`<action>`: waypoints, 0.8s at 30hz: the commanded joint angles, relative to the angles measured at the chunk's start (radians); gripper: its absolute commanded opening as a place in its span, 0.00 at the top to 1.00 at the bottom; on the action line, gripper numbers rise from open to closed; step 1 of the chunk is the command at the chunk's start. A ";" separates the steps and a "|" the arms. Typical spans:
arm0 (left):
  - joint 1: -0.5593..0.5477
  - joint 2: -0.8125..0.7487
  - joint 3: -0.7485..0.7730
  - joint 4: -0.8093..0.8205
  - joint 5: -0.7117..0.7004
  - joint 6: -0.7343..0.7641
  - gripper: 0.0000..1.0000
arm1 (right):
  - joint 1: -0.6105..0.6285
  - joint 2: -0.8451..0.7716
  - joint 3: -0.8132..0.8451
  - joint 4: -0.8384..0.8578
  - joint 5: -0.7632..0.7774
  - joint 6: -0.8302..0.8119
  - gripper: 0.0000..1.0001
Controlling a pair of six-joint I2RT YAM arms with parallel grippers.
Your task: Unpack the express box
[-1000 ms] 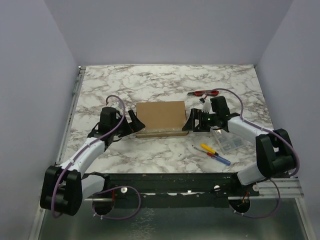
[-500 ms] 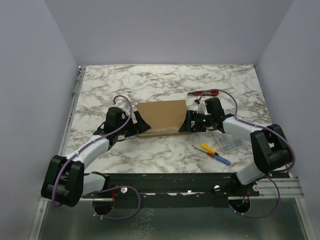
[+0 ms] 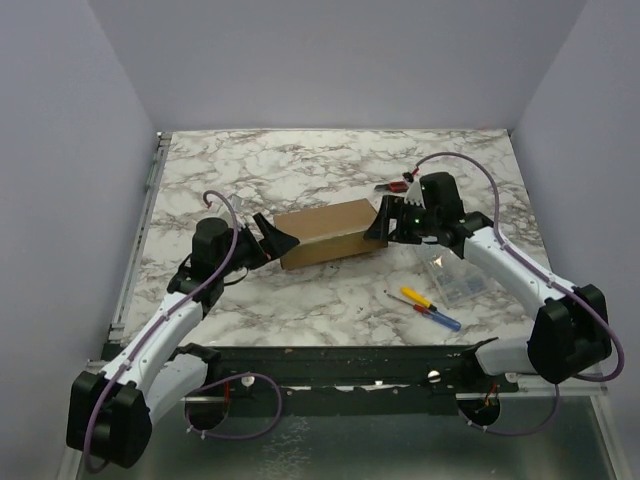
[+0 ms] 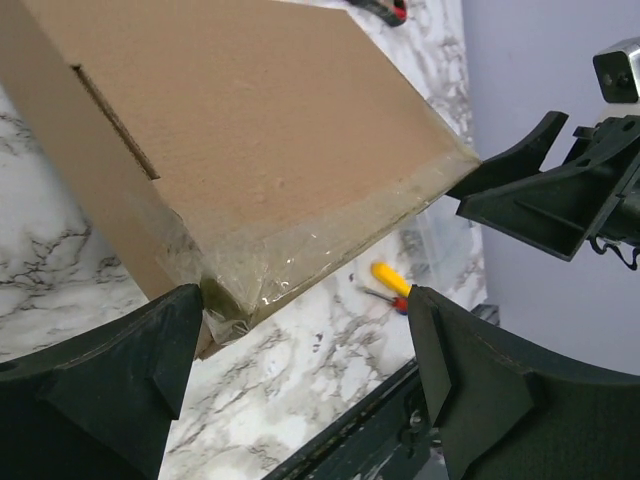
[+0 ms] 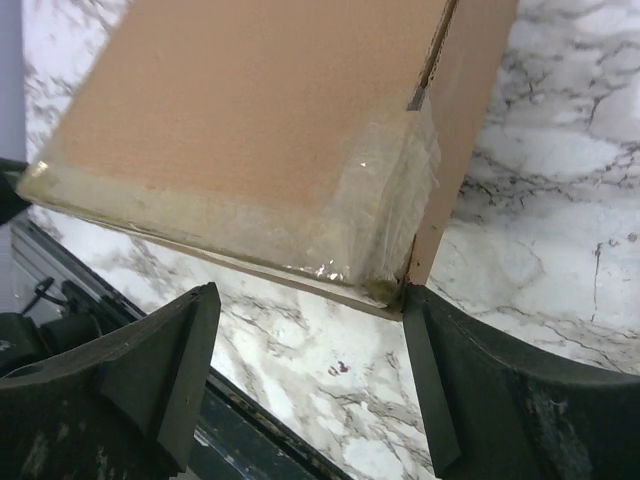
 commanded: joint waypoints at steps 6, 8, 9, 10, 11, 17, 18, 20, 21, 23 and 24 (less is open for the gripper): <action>-0.048 -0.079 0.057 0.044 0.133 -0.226 0.12 | 0.035 -0.032 0.153 -0.077 -0.127 0.146 0.20; -0.050 -0.085 0.058 0.044 0.137 -0.240 0.12 | 0.035 -0.029 0.169 -0.087 -0.124 0.158 0.20; -0.051 -0.088 0.061 0.043 0.139 -0.246 0.12 | 0.035 -0.026 0.180 -0.099 -0.121 0.162 0.20; -0.051 -0.092 0.065 0.041 0.140 -0.252 0.13 | 0.035 -0.021 0.190 -0.111 -0.124 0.167 0.20; -0.051 -0.096 0.072 0.040 0.143 -0.256 0.12 | 0.035 -0.016 0.200 -0.121 -0.130 0.169 0.20; -0.052 -0.112 0.127 0.018 0.125 -0.249 0.13 | 0.034 -0.008 0.252 -0.154 -0.152 0.210 0.24; -0.052 -0.112 0.135 0.016 0.122 -0.245 0.13 | 0.035 -0.006 0.256 -0.152 -0.158 0.213 0.24; -0.052 -0.113 0.139 0.012 0.118 -0.239 0.13 | 0.035 0.001 0.255 -0.137 -0.164 0.201 0.24; -0.052 -0.114 0.139 0.011 0.115 -0.236 0.13 | 0.035 0.007 0.251 -0.121 -0.169 0.193 0.24; -0.052 -0.116 0.129 0.009 0.110 -0.239 0.13 | 0.035 0.032 0.241 -0.098 -0.166 0.181 0.24; -0.053 -0.117 0.124 0.009 0.111 -0.244 0.13 | 0.035 0.050 0.239 -0.092 -0.162 0.177 0.24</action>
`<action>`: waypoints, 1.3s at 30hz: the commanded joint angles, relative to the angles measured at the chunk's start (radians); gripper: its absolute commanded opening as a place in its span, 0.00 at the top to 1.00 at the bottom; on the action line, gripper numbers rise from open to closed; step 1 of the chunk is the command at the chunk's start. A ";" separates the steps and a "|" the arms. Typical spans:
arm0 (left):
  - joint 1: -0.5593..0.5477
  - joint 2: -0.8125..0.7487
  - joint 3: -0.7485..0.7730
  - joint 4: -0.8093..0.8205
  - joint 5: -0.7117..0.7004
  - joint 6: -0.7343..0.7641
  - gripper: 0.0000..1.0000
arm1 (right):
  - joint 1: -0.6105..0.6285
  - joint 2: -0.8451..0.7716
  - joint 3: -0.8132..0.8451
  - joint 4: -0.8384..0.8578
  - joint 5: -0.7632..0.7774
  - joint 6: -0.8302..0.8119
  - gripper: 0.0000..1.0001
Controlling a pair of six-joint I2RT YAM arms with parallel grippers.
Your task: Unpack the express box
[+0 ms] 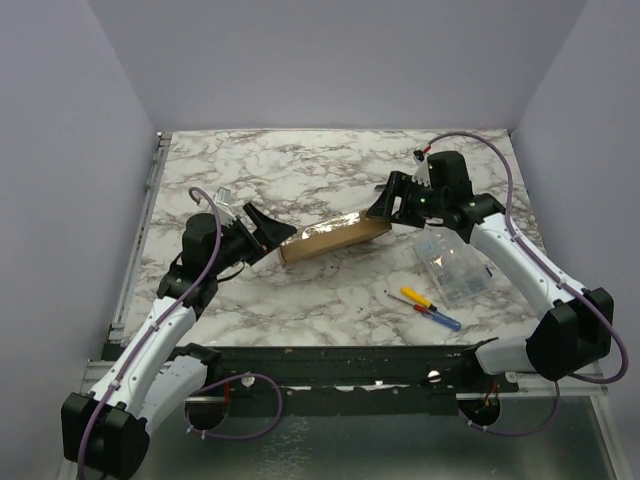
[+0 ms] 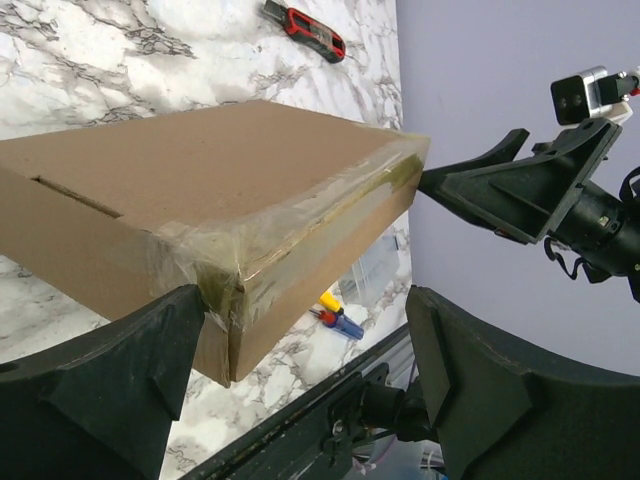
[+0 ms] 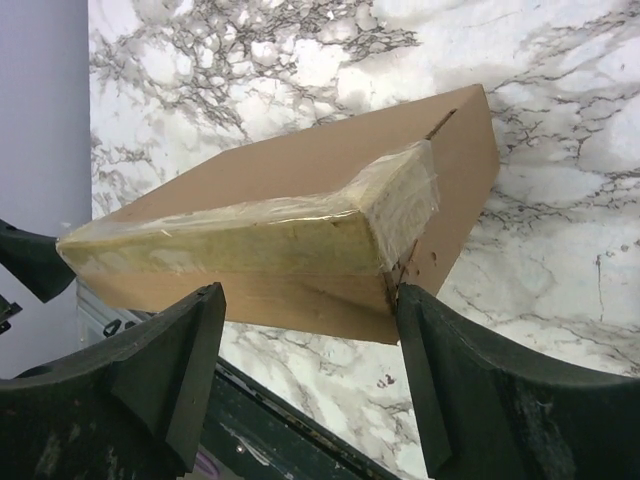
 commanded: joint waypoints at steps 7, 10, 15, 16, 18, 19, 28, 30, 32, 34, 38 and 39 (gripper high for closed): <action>-0.055 -0.044 0.036 0.096 0.125 -0.077 0.13 | 0.115 0.185 0.053 0.200 -0.291 0.026 0.24; -0.055 -0.060 0.058 0.085 0.115 -0.061 0.13 | 0.166 0.250 0.137 0.231 -0.301 -0.004 0.23; -0.056 -0.122 -0.009 0.055 0.079 -0.082 0.13 | 0.173 0.359 0.232 0.196 -0.216 -0.044 0.22; -0.056 -0.135 -0.041 0.054 0.079 -0.100 0.13 | 0.173 0.383 0.247 0.171 -0.183 -0.065 0.21; -0.063 -0.172 -0.110 0.055 0.074 -0.141 0.13 | 0.170 0.440 0.271 0.103 -0.089 -0.109 0.20; -0.069 -0.197 -0.144 0.055 0.065 -0.155 0.13 | 0.166 0.463 0.279 0.068 -0.043 -0.131 0.19; -0.119 -0.256 -0.117 -0.137 0.126 0.012 0.01 | 0.076 0.389 0.106 0.098 0.044 -0.172 0.10; -0.118 -0.239 -0.062 -0.198 0.121 0.084 0.01 | 0.075 0.381 0.104 0.094 0.016 -0.164 0.10; -0.119 -0.199 0.005 -0.244 0.091 0.142 0.01 | 0.075 0.386 0.105 0.096 -0.010 -0.142 0.10; -0.119 -0.131 0.056 -0.276 0.043 0.187 0.01 | 0.075 0.407 0.106 0.113 -0.072 -0.102 0.11; -0.105 0.065 0.188 -0.324 -0.095 0.313 0.01 | 0.078 0.426 0.021 0.339 -0.269 0.060 0.14; -0.091 0.107 0.218 -0.332 -0.130 0.346 0.01 | 0.081 0.433 0.002 0.390 -0.291 0.105 0.14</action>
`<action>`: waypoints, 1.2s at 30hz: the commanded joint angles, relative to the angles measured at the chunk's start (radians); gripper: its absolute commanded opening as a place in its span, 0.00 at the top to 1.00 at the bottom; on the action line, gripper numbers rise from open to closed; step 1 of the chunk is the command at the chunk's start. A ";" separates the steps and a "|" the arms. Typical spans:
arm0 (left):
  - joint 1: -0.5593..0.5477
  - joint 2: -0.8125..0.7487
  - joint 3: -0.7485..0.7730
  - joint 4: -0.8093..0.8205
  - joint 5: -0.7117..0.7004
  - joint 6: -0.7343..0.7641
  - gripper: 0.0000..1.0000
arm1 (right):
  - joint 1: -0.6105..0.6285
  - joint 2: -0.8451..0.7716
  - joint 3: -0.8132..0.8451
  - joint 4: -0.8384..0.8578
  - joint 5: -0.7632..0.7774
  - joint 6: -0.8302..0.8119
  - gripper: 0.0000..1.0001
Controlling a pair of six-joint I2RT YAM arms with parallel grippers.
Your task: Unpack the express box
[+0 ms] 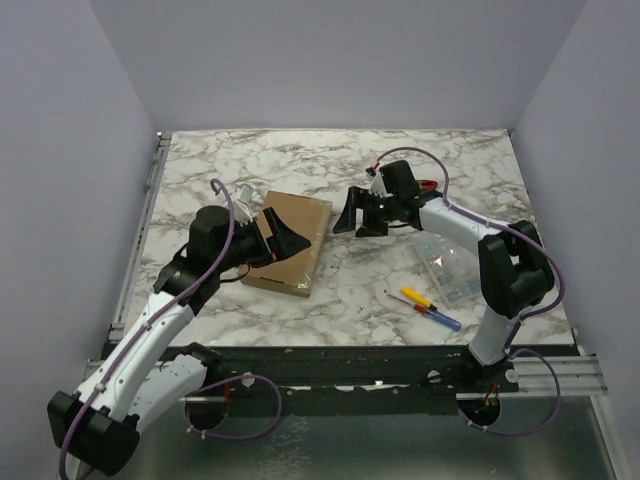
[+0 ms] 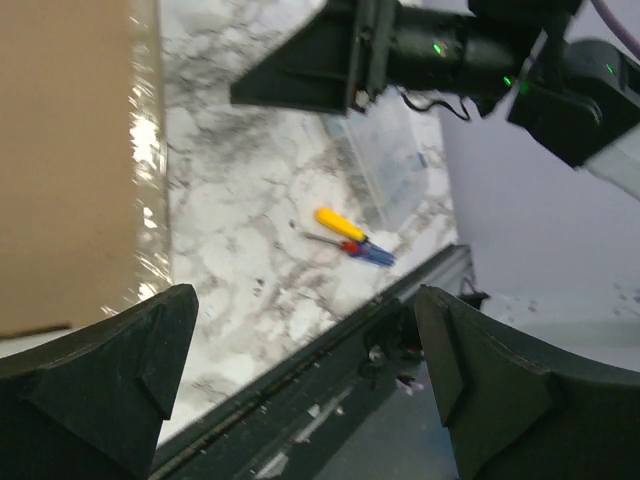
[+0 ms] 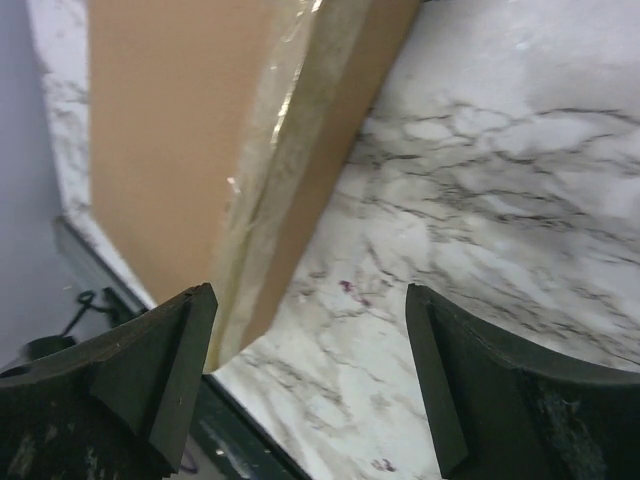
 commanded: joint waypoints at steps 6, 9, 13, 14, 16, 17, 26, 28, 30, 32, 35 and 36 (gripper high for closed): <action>0.239 0.383 0.166 -0.047 -0.153 0.304 0.01 | 0.051 0.075 -0.089 0.392 -0.229 0.310 0.18; 0.302 0.481 0.142 0.025 -0.122 0.318 0.01 | 0.062 0.109 -0.083 0.393 -0.206 0.324 0.21; 0.304 0.573 0.090 0.072 -0.107 0.327 0.01 | 0.063 0.141 -0.090 0.417 -0.218 0.320 0.30; 0.305 0.585 0.066 0.086 -0.082 0.315 0.02 | 0.063 0.145 -0.090 0.410 -0.216 0.304 0.32; 0.302 0.587 0.007 0.114 -0.038 0.284 0.05 | 0.064 0.150 -0.092 0.399 -0.212 0.270 0.38; 0.297 0.571 -0.026 0.127 -0.023 0.269 0.05 | 0.066 0.152 -0.097 0.396 -0.215 0.255 0.40; 0.242 0.207 -0.250 0.167 0.091 0.060 0.06 | 0.107 0.092 -0.202 0.444 -0.255 0.210 0.39; 0.240 0.126 -0.278 0.146 0.081 0.039 0.05 | 0.104 0.060 -0.207 0.387 -0.225 0.189 0.38; 0.240 0.065 -0.281 0.111 0.038 0.023 0.03 | 0.094 0.025 -0.189 0.267 -0.118 0.143 0.33; 0.241 0.039 -0.253 0.062 -0.006 0.010 0.03 | 0.071 0.000 -0.152 0.153 -0.025 0.103 0.26; 0.241 0.033 -0.174 -0.006 -0.023 0.036 0.03 | 0.018 -0.038 -0.096 0.044 0.058 0.067 0.17; 0.240 0.033 -0.145 -0.028 -0.033 0.060 0.03 | -0.003 -0.050 -0.078 0.016 0.087 0.061 0.15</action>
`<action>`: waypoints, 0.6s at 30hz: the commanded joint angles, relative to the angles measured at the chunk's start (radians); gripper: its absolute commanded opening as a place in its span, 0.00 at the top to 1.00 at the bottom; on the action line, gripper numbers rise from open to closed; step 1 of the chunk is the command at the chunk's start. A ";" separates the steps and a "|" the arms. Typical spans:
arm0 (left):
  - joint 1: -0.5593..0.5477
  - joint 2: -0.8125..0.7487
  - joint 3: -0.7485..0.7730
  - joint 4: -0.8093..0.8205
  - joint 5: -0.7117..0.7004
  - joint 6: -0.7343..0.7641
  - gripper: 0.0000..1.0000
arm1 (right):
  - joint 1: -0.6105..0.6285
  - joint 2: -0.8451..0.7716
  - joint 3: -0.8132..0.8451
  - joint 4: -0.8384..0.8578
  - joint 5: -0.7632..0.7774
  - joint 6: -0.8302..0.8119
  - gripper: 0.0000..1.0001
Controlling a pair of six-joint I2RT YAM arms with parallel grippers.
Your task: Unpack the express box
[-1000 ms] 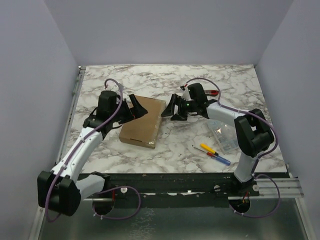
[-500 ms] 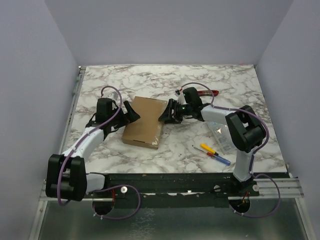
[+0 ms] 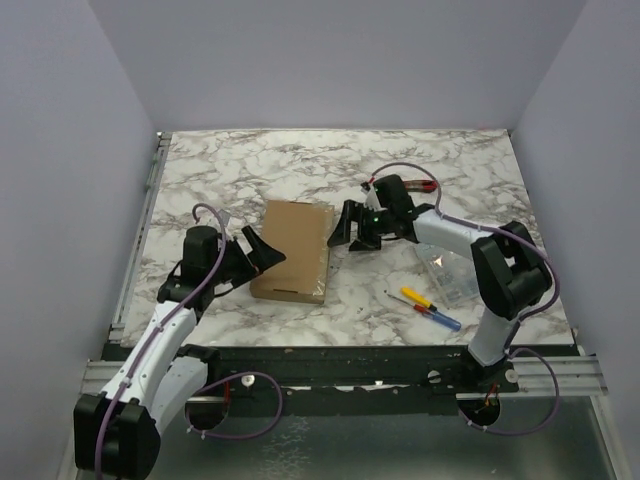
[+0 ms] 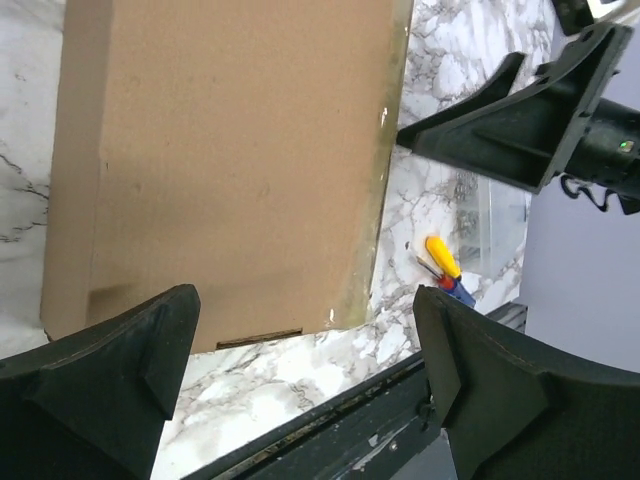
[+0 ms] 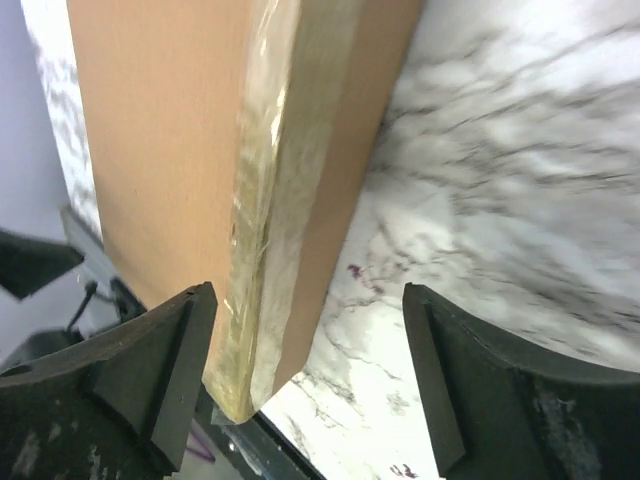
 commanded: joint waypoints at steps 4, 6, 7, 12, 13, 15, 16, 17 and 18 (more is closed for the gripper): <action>0.000 0.013 0.225 -0.184 -0.172 0.115 0.01 | -0.189 -0.094 0.145 -0.246 0.291 -0.027 0.02; 0.001 0.054 0.245 -0.187 -0.216 0.149 0.01 | -0.258 -0.081 0.186 -0.266 0.379 0.048 0.00; 0.000 0.081 0.252 -0.183 -0.231 0.158 0.01 | -0.286 -0.061 0.230 -0.297 0.433 0.084 0.00; 0.003 0.253 0.241 -0.111 -0.226 0.198 0.01 | -0.381 0.115 0.520 -0.540 0.673 0.266 0.00; 0.004 0.282 0.229 -0.095 -0.225 0.197 0.01 | -0.394 0.159 0.583 -0.591 0.711 0.295 0.01; 0.003 0.316 0.195 -0.050 -0.220 0.179 0.01 | -0.404 0.246 0.726 -0.691 0.797 0.348 0.02; 0.002 0.324 0.174 -0.020 -0.204 0.163 0.01 | -0.407 0.285 0.788 -0.729 0.823 0.354 0.02; 0.002 0.325 0.151 0.008 -0.189 0.145 0.01 | -0.408 0.325 0.849 -0.757 0.839 0.355 0.03; 0.001 0.320 0.129 0.035 -0.171 0.123 0.01 | -0.408 0.358 0.896 -0.771 0.849 0.353 0.03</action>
